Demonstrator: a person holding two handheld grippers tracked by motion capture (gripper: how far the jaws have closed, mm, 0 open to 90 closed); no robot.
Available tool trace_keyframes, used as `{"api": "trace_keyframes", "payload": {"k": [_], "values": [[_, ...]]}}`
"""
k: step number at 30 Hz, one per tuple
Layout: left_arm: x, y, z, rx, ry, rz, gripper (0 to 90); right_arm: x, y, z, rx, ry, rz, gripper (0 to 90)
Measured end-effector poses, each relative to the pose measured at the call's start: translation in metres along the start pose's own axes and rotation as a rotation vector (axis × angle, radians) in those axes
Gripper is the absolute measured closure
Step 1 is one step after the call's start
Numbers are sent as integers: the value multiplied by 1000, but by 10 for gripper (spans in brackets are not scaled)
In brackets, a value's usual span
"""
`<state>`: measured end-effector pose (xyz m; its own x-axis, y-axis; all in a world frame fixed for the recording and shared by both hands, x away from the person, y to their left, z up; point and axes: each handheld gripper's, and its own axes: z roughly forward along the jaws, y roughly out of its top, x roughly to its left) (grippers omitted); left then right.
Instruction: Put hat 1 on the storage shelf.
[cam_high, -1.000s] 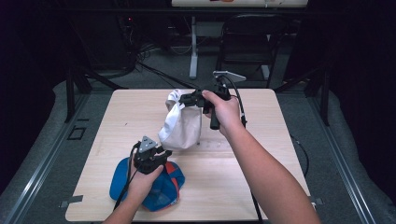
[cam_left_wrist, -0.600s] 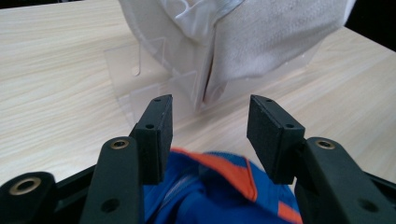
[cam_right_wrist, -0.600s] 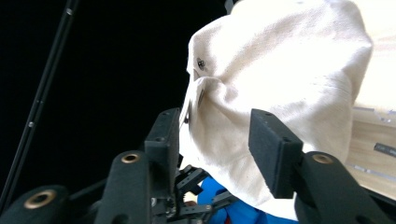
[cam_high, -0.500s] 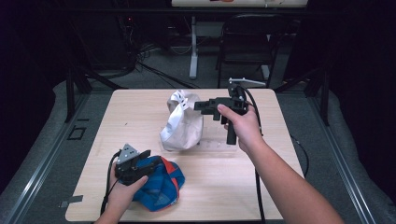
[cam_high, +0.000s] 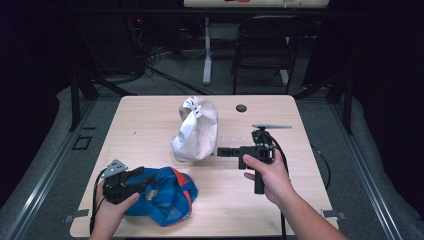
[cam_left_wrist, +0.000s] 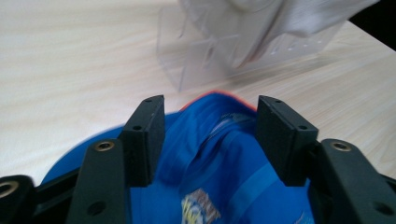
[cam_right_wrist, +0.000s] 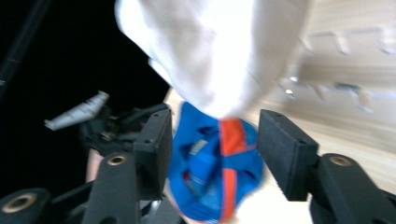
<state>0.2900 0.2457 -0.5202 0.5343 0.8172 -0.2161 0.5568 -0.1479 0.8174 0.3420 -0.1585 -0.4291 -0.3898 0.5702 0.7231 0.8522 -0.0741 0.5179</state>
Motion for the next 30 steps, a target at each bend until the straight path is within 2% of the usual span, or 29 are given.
{"api": "trace_keyframes", "payload": {"k": [1, 2, 3, 4, 5, 6, 8, 9, 10, 13, 14, 15, 18, 19, 20, 22, 23, 24, 25, 26, 27, 30], "values": [[2, -1, -2, 13, 11, -28, 431, 0, 0, 0, 0, 0, 0, 450], [4, -2, -3, 10, 17, -34, 421, -5, -8, 1, -10, -34, -6, 441], [7, -4, -3, 6, 34, -29, 385, -16, -21, 2, -20, -59, -7, 445], [7, -4, -3, 6, 34, -29, 381, -16, -21, 2, -20, -59, -7, 445], [10, -5, -5, 23, 58, -23, 381, -28, -34, 5, 0, -59, -7, 467], [10, -5, -5, 23, 58, -23, 381, -28, -34, 5, 0, -59, -7, 467], [12, -5, -8, 43, 65, -21, 381, -37, -44, 7, 10, -70, -6, 447], [13, -7, -11, 46, 73, -35, 376, -44, -54, 10, -7, -119, -15, 439], [15, -7, -12, 45, 79, -41, 370, -46, -57, 11, -3, -126, -21, 458], [19, -9, -15, 35, 82, -75, 297, -53, -68, 16, 38, -88, 13, 471], [19, -9, -15, 35, 82, -75, 269, -54, -70, 18, 38, -83, 23, 472], [21, -12, -16, 34, 76, -91, 245, -55, -74, 20, 38, -60, 24, 467], [23, -15, -15, 38, 70, -96, 185, -53, -81, 27, 51, -82, -16, 355], [26, -18, -14, 62, 56, -85, 168, -52, -85, 31, 51, -71, -17, 317], [27, -19, -13, 78, 69, -81, 159, -52, -86, 33, 55, -64, -29, 315], [28, -20, -13, 84, 80, -73, 164, -51, -90, 38, 55, -52, -36, 316], [31, -22, -13, 105, 152, -37, 192, -49, -95, 46, 74, -45, -73, 319], [31, -22, -13, 105, 152, -37, 231, -49, -95, 46, 74, -45, -73, 319], [35, -24, -14, 134, 193, 2, 231, -48, -97, 49, 90, -58, -114, 335], [37, -25, -15, 147, 212, 21, 323, -46, -101, 54, 91, -63, -138, 345], [41, -28, -15, 157, 214, 16, 370, -45, -103, 57, 105, -78, -167, 375], [47, -31, -14, 170, 213, -5, 404, -46, -106, 58, 97, -79, -183, 409]]}}
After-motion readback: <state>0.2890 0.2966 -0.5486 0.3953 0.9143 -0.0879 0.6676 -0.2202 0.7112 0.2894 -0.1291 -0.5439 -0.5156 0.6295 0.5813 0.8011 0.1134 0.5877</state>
